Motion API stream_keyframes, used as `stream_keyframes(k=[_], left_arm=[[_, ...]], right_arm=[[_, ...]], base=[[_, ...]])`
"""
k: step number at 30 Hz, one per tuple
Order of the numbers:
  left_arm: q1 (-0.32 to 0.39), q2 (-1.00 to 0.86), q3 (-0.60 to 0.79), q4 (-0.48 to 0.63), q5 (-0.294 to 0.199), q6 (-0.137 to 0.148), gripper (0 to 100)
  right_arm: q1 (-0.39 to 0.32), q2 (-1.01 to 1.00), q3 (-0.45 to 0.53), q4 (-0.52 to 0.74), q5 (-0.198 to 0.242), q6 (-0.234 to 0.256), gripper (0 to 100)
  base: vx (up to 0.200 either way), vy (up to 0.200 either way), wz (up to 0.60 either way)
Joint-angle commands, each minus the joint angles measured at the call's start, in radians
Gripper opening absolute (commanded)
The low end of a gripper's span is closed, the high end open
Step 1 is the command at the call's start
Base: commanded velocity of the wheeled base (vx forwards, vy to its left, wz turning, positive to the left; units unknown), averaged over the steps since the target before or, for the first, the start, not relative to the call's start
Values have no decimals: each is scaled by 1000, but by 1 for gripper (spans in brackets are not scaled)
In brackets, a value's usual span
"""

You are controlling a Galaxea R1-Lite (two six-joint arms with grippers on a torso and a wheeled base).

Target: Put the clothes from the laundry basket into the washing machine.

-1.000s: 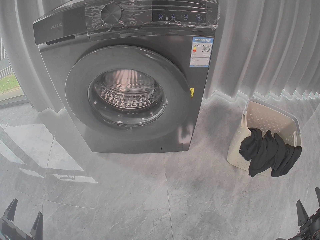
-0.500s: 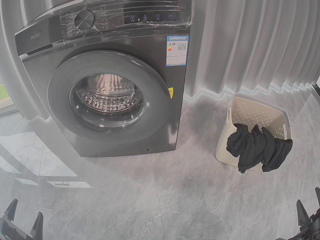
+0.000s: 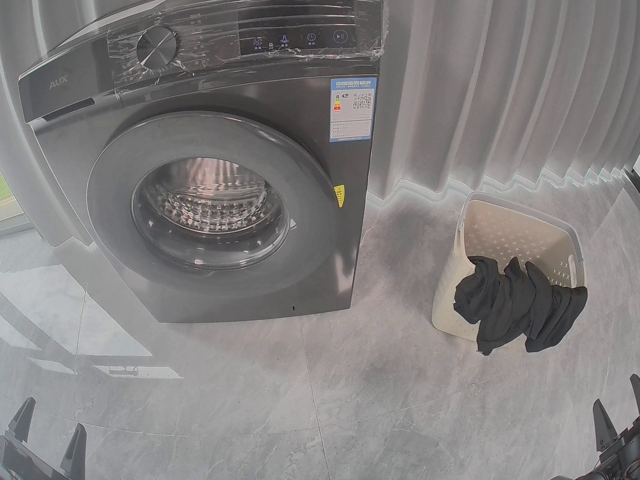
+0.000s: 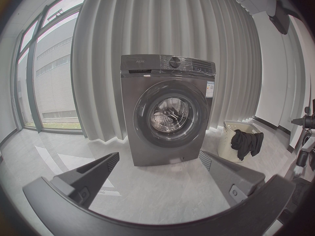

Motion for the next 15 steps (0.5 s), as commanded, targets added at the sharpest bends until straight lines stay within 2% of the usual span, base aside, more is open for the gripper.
stream_keyframes(k=[1,2,8,15], left_arm=[[0,-15,18,0,0,0,100],[0,-15,18,0,0,-1,100],[0,-15,18,0,0,-1,100],[0,-15,18,0,0,-1,100]], right_arm=[[0,-8,18,0,0,0,100],[0,-8,18,0,0,0,100],[0,-8,18,0,0,0,100],[0,-8,18,0,0,0,100]], base=[[0,0,0],[0,0,0],[200,0,0],[0,0,0]])
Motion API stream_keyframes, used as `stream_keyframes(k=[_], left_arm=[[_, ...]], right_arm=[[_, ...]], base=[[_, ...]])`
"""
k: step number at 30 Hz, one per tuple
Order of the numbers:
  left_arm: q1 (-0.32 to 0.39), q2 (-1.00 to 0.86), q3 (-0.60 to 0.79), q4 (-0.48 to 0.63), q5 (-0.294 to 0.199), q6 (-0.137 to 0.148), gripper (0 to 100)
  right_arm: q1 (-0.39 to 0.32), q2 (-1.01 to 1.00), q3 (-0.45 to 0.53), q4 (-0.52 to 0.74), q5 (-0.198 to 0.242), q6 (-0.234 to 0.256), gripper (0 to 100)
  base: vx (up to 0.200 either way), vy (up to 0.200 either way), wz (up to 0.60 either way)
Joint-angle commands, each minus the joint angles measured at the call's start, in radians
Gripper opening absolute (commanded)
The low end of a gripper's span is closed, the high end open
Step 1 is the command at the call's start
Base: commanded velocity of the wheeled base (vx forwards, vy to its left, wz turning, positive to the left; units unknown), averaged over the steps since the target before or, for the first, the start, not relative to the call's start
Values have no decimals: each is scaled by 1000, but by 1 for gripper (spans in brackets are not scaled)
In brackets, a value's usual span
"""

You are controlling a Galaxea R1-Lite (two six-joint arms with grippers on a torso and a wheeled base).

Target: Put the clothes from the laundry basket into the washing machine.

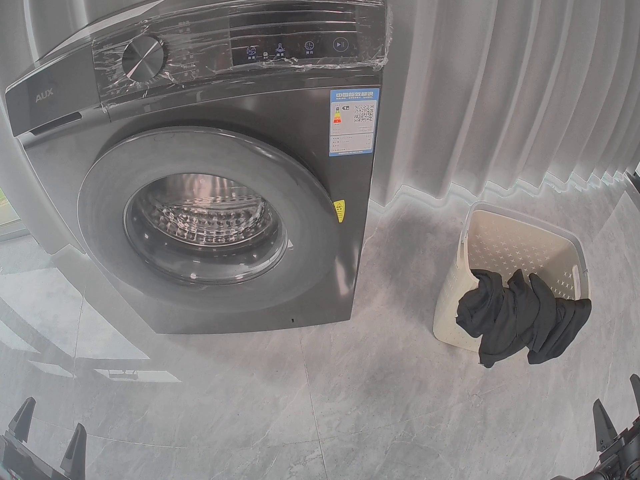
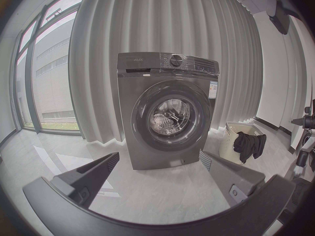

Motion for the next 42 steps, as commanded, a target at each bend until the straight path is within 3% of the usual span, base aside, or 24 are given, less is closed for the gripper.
stream_keyframes(k=[1,12,21,36,42], left_arm=[[0,-15,18,0,0,0,100],[0,-15,18,0,0,0,100],[0,-15,18,0,0,1,100],[0,-15,18,0,0,1,100],[0,-15,18,0,0,1,100]], right_arm=[[0,-8,18,0,0,0,100],[0,-8,18,1,1,0,100],[0,-8,18,1,3,-2,100],[0,-8,18,1,3,-2,100],[0,-8,18,1,3,-2,100]], base=[[0,0,0],[55,0,0],[0,0,-600],[0,0,0],[0,0,-600]])
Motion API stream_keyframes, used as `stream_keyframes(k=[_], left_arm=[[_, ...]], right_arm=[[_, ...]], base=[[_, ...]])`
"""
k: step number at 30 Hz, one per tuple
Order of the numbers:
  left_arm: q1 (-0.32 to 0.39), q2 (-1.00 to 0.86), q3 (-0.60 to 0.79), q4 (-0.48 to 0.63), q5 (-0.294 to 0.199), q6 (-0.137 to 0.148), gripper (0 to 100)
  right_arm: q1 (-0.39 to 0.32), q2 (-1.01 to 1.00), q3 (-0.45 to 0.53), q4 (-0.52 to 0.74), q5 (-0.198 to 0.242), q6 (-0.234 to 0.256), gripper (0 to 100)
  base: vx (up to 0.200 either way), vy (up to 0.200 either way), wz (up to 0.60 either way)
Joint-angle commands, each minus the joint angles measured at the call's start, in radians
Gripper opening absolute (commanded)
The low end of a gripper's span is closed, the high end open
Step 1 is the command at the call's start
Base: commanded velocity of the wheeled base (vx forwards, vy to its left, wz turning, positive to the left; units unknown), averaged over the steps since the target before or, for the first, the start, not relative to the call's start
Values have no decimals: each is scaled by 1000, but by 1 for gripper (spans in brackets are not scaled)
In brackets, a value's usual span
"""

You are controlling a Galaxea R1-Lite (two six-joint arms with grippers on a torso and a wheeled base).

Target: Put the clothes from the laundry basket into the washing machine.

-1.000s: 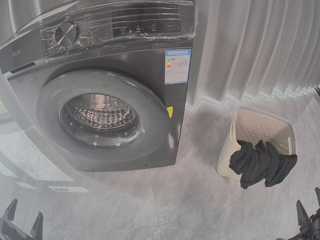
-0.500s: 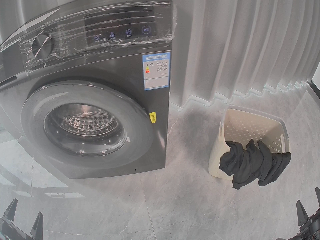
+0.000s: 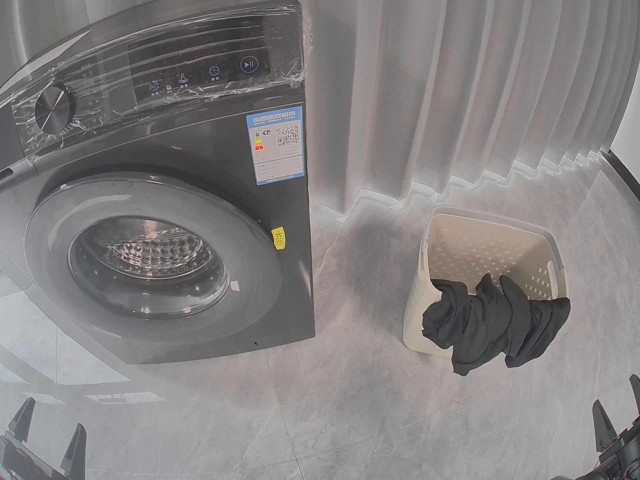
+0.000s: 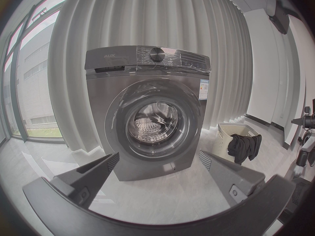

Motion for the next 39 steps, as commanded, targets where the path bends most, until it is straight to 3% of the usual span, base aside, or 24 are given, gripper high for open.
stream_keyframes(k=[1,39], left_arm=[[0,-15,18,0,0,0,100],[2,-15,18,0,0,0,100]], right_arm=[[0,-8,18,-1,1,0,100],[0,-8,18,-1,-1,0,100]], base=[[0,0,0],[0,-32,0]])
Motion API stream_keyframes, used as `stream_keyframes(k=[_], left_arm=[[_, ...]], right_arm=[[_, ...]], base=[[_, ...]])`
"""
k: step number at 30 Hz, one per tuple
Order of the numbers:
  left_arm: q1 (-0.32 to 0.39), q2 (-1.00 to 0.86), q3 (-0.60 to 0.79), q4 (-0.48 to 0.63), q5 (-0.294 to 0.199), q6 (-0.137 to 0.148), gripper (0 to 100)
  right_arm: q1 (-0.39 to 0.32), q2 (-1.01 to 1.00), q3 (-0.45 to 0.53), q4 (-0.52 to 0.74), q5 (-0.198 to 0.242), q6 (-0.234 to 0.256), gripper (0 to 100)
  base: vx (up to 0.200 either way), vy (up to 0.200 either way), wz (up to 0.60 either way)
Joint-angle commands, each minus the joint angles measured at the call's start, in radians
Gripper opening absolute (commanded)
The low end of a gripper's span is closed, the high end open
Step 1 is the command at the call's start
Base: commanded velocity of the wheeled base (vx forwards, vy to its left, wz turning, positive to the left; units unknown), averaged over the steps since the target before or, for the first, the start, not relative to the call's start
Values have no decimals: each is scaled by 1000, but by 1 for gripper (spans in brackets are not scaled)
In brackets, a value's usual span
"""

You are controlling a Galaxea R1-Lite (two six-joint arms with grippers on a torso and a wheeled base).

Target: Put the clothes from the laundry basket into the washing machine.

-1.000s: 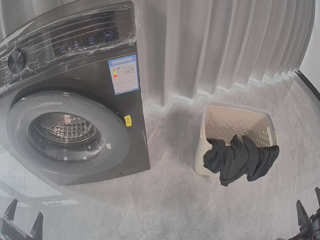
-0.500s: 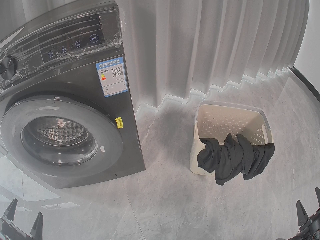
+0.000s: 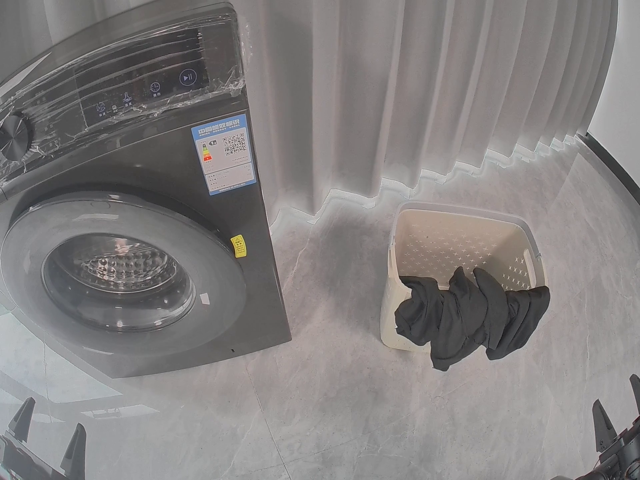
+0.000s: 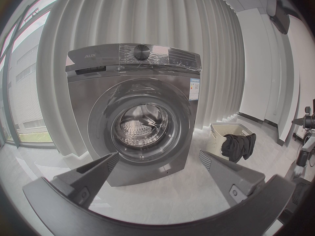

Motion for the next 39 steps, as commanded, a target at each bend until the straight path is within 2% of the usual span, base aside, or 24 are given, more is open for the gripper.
stream_keyframes(k=[1,5,20,32,39], left_arm=[[0,-15,18,0,0,0,100],[0,-15,18,0,0,0,100],[2,-15,18,0,0,0,100],[0,-15,18,0,0,0,100],[0,-15,18,0,0,0,100]], right_arm=[[0,-8,18,0,0,-1,100],[0,-8,18,0,0,-1,100],[0,-8,18,0,0,-1,100],[0,-8,18,0,0,-1,100],[0,-8,18,0,0,-1,100]], base=[[0,0,0],[0,0,0],[0,-200,0],[0,0,0],[0,-200,0]])
